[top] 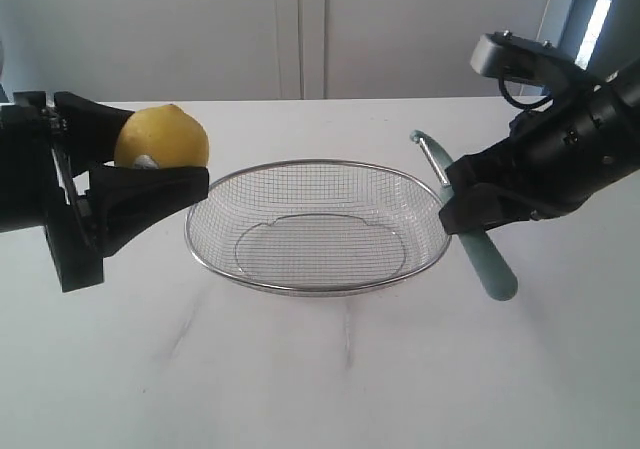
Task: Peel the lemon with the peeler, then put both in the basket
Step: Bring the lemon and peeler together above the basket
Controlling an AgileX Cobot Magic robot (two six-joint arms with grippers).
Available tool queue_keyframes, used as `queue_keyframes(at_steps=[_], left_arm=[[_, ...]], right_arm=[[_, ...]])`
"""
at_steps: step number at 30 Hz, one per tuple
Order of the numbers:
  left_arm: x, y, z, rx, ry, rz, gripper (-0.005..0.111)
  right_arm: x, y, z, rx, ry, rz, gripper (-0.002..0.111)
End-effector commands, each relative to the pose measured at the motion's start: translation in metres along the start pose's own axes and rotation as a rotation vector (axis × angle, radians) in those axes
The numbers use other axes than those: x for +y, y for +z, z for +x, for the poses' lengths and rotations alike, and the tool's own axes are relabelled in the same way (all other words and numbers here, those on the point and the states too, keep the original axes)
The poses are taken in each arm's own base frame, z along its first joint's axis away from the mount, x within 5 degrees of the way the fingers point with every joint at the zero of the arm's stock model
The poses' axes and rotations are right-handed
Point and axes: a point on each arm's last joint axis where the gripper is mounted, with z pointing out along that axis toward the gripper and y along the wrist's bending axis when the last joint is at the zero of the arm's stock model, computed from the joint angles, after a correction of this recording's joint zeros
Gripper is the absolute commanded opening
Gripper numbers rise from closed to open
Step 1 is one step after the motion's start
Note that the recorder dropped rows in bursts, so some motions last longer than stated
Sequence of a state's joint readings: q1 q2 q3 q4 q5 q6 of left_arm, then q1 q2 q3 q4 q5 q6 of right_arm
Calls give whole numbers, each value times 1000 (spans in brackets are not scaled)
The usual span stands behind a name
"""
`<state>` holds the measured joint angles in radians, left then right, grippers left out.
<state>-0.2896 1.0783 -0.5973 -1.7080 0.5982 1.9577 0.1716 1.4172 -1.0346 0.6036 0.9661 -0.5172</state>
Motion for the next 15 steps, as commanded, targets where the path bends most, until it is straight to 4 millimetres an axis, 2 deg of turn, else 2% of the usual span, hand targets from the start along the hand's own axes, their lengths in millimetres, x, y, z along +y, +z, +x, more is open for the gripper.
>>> queue_keyframes(at_steps=[1,7,15], left_arm=[[-2,5,-3,-63,119,70,0],[-3,8,-2,-75,106,104,0],[-3,8,-2,-75,106,104,0]], right_arm=[[7,4,5,4,79,-102,0],[15,14,17,48,126,-206,0],[45,35,36,93,66,-383,0]])
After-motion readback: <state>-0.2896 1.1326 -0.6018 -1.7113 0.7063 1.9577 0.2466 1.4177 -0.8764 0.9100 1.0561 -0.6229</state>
